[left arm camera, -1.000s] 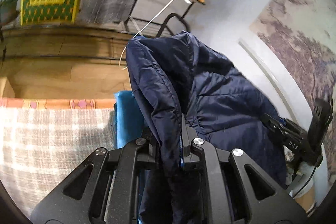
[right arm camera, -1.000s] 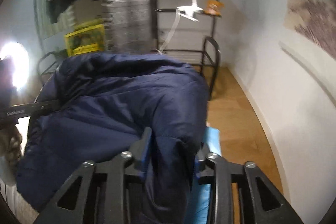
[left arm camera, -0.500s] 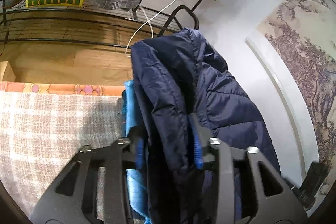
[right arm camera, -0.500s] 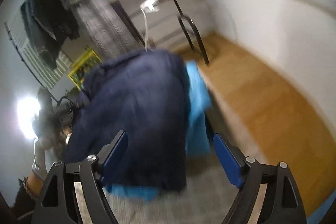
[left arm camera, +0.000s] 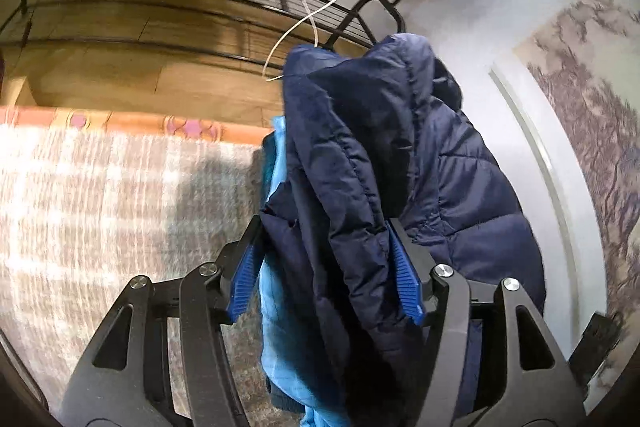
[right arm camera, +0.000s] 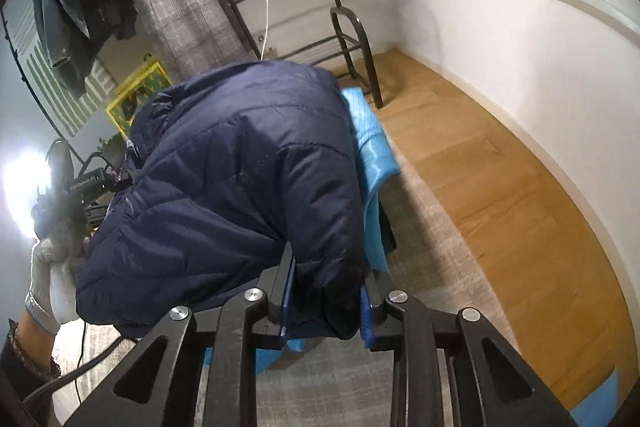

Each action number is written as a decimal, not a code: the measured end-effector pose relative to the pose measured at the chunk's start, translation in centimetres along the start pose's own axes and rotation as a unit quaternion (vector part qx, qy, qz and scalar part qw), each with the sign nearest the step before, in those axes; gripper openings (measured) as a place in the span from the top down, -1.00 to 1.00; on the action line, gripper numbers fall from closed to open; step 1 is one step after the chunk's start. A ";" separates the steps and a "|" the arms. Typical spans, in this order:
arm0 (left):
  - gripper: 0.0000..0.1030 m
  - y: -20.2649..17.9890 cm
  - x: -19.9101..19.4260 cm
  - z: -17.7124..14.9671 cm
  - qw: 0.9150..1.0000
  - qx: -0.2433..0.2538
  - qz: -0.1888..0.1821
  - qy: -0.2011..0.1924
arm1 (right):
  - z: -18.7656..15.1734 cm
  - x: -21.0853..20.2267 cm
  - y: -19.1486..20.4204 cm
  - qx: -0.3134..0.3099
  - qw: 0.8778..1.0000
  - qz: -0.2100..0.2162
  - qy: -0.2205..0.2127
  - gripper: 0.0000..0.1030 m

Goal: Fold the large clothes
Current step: 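Lower the held jacket onto the light blue garment with both tools, then open both tools and pull them back from the stacked jacket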

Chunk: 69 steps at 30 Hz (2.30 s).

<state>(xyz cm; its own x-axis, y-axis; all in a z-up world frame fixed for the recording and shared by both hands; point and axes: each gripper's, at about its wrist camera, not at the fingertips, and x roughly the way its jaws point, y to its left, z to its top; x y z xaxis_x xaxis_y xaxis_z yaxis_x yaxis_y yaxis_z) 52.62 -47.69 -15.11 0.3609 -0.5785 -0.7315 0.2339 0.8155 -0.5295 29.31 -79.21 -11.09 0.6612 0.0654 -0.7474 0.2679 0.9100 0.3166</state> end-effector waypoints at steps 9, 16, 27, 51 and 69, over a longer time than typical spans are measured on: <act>-0.20 -2.8 -8.9 -1.2 0.993 0.097 0.051 -0.049 | -0.8 -4.9 2.0 -0.015 0.999 -0.017 -0.045 0.16; -0.20 -5.9 -19.4 -3.3 0.980 0.161 0.064 -0.098 | -0.7 -12.6 6.5 -0.049 0.993 -0.036 -0.103 0.14; -0.20 -10.2 -37.9 -8.9 0.963 0.209 0.033 -0.168 | -3.1 -27.3 12.1 -0.081 0.978 -0.065 -0.181 0.07; -0.20 -7.0 -62.0 -23.9 0.937 0.264 0.019 -0.229 | -13.7 -44.7 20.5 -0.113 0.959 -0.065 -0.250 -0.14; -0.68 -2.8 -52.0 -31.7 0.939 0.281 0.043 -0.194 | -19.1 -35.8 22.9 -0.095 0.962 -0.099 -0.236 -0.68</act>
<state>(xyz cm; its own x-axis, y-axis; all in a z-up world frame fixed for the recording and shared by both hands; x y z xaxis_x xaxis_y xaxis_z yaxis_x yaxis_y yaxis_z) 4.59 -20.51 10.76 0.6763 -0.5476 -0.4927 0.5884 0.8040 -0.0858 -1.62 -52.91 11.74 0.8672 -0.2690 -0.4190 0.3173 0.9471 0.0487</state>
